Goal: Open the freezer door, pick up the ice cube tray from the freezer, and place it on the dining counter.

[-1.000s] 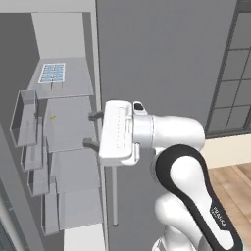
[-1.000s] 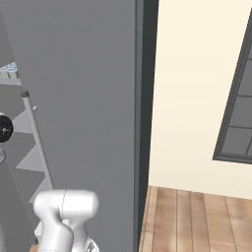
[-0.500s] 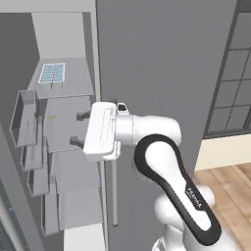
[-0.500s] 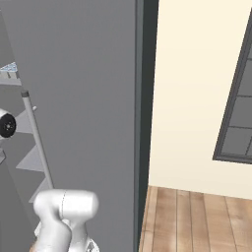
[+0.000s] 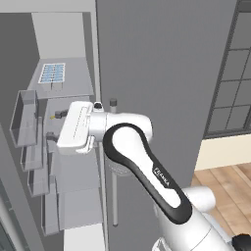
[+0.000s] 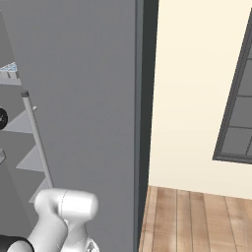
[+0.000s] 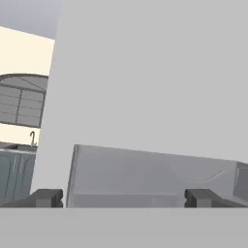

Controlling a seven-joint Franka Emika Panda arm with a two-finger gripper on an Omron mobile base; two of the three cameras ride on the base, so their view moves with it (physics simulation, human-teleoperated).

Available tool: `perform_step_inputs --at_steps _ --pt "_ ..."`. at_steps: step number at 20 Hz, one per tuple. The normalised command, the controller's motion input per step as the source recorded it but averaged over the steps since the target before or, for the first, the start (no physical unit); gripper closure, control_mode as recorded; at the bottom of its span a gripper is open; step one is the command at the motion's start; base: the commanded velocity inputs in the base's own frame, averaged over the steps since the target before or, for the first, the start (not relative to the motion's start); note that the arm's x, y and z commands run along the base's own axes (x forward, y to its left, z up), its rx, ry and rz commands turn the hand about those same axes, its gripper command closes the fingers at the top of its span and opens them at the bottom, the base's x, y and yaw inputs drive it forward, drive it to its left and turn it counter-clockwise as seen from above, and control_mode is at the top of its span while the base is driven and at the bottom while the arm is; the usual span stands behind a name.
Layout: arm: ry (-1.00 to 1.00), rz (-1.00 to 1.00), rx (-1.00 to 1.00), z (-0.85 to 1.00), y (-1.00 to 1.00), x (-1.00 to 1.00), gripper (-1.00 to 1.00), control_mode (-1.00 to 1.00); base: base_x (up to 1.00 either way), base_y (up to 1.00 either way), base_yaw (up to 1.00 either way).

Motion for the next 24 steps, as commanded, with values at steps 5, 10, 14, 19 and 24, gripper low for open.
perform_step_inputs --at_steps 5,10,14,19,24 --pt "0.05 0.0 0.0 -0.01 0.4 0.2 -1.0 -1.0 0.0 0.0 0.0" --pt "0.04 0.0 0.0 -0.01 0.38 0.15 -1.0 -1.0 0.0 0.0 0.0" --pt "0.02 0.0 0.0 0.0 0.33 0.07 -1.0 -1.0 0.0 0.0 0.0" --pt "0.0 0.0 0.0 0.0 0.21 0.0 -1.0 -1.0 0.0 0.0 0.0" --pt "0.0 -0.01 0.0 0.03 -0.14 -0.01 -1.0 -1.0 0.0 0.0 0.0"
